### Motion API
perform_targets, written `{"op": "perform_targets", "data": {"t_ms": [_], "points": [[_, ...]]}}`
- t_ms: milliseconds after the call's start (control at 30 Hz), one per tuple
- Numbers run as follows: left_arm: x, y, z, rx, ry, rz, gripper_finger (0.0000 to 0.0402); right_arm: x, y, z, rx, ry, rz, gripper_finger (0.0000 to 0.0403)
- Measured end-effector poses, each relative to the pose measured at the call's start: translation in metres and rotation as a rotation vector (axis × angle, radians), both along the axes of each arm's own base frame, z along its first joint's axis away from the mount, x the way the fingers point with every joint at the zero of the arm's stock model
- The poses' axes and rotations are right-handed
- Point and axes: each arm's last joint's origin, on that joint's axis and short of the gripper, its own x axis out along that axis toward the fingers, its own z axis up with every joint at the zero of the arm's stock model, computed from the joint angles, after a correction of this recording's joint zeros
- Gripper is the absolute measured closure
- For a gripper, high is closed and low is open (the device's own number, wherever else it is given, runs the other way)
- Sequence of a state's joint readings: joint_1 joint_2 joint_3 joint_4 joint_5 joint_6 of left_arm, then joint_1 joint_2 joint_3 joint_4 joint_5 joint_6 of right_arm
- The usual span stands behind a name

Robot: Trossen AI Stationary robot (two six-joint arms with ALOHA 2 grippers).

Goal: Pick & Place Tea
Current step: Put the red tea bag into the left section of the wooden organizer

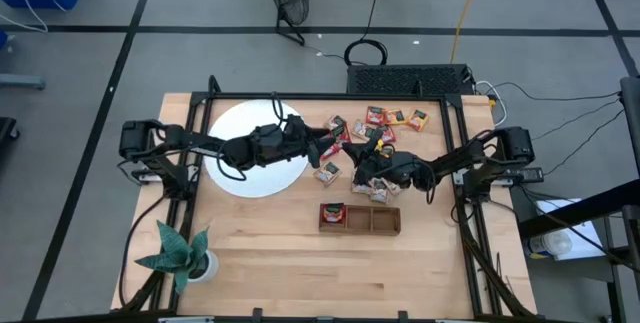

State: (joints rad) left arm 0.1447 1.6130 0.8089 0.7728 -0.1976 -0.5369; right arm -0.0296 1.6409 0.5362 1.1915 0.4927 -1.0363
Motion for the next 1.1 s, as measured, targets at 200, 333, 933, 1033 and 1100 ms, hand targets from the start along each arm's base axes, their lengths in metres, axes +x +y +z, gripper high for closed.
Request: {"op": "perform_targets", "data": {"t_ms": [200,333,933,1033,1100], "points": [[0.0,0.001,-0.001,-0.015,0.009,0.021,0.0181,0.0,0.0,0.0,0.003,-0.002,0.006,0.0403],[0.0,0.001,-0.003,-0.021,0.018,0.016,0.0215,0.0,0.001,0.0,0.003,-0.003,0.026,0.0403],[-0.002,0.013,-0.003,0.104,0.059,-0.016,0.0397,0.001,0.002,0.0,0.03,-0.019,0.03,0.0401],[-0.004,0.015,0.001,0.182,0.074,-0.021,0.0398,0.001,0.003,0.001,0.104,-0.065,0.057,0.0386],[-0.006,0.016,0.006,0.248,0.078,-0.015,0.0398,0.001,0.003,0.002,0.16,-0.096,0.085,0.0371]]}}
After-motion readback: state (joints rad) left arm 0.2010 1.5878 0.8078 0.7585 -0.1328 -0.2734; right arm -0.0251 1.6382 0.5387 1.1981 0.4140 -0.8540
